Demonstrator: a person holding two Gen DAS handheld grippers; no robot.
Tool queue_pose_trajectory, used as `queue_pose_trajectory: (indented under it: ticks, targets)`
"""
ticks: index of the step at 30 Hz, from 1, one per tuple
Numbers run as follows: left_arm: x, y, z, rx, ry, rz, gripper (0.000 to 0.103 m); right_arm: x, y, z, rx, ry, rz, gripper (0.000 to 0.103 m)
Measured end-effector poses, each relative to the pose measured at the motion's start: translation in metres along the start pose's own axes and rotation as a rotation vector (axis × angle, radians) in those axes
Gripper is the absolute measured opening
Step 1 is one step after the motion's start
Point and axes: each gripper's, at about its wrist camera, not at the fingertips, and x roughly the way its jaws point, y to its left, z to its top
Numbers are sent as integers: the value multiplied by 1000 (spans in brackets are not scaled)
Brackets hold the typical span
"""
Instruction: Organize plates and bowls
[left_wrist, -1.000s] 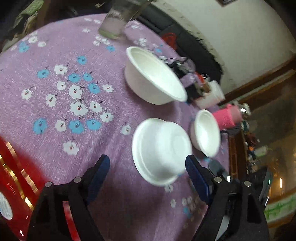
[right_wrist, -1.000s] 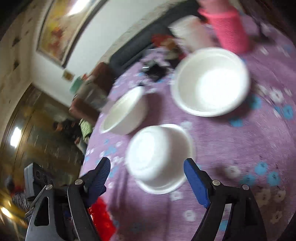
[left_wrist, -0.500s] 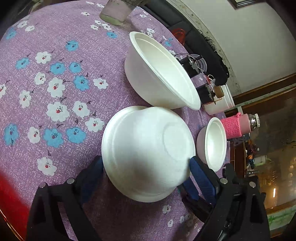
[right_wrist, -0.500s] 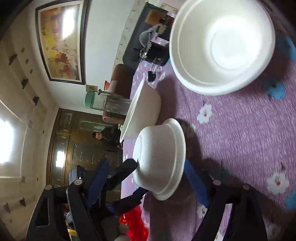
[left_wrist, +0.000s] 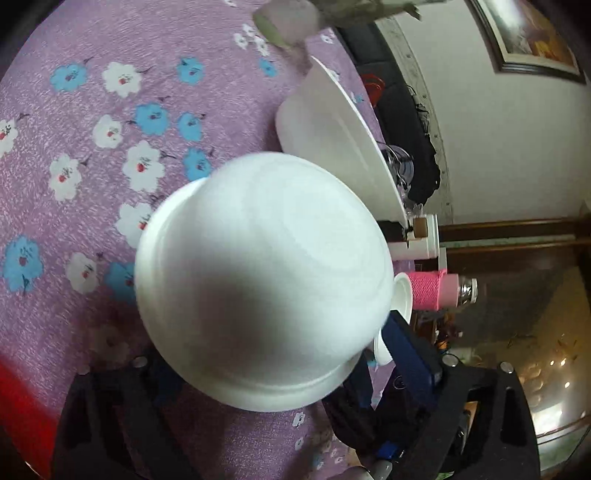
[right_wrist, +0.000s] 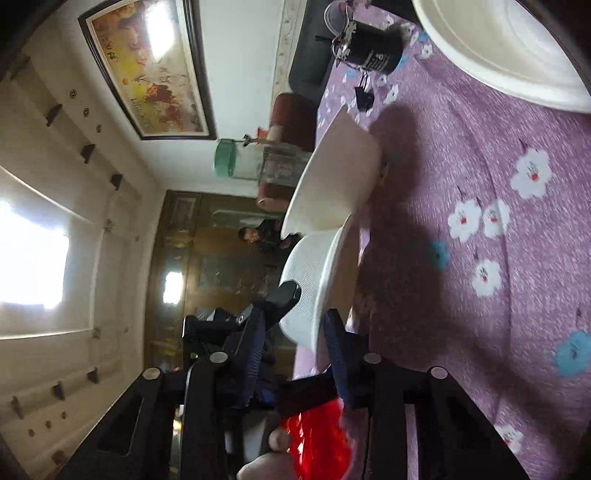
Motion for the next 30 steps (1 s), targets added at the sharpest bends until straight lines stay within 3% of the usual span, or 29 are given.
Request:
queue_pose_trajectory:
  ticks: [1,5,8,14,22,24,26,28,30]
  targets:
    - [-2,3,1,-8,2,-5,91,2,0,0,8,3,9,27]
    - [-13,8,3,-18,5,-40,91,2,7,-4,3,-6,17,23]
    - [-25,3,0,0,10,-60,91,-3,16,-8,-10,-19,32,10]
    - [-40,-15,-20,62,41,-85,91,-34,43,-24,-86,-60,-11,9]
    - [-43,-55,-88,156,136,-186,92,-108,121,-70,-389,-93,-298,7]
    - [-37,-61,-110,163,178,-212,92,-125,142,-84,-453,-84,-338,3]
    - [-25,-62,-128,148,239,-239,92,-143,167,-103,-560,-89,-434,3]
    - [-6,-65,-151,181,314,-235,92,-153,175,-115,-609,-89,-492,3]
    - [8,-59,-159,189,321,-177,92,-160,171,-119,-616,-104,-573,3]
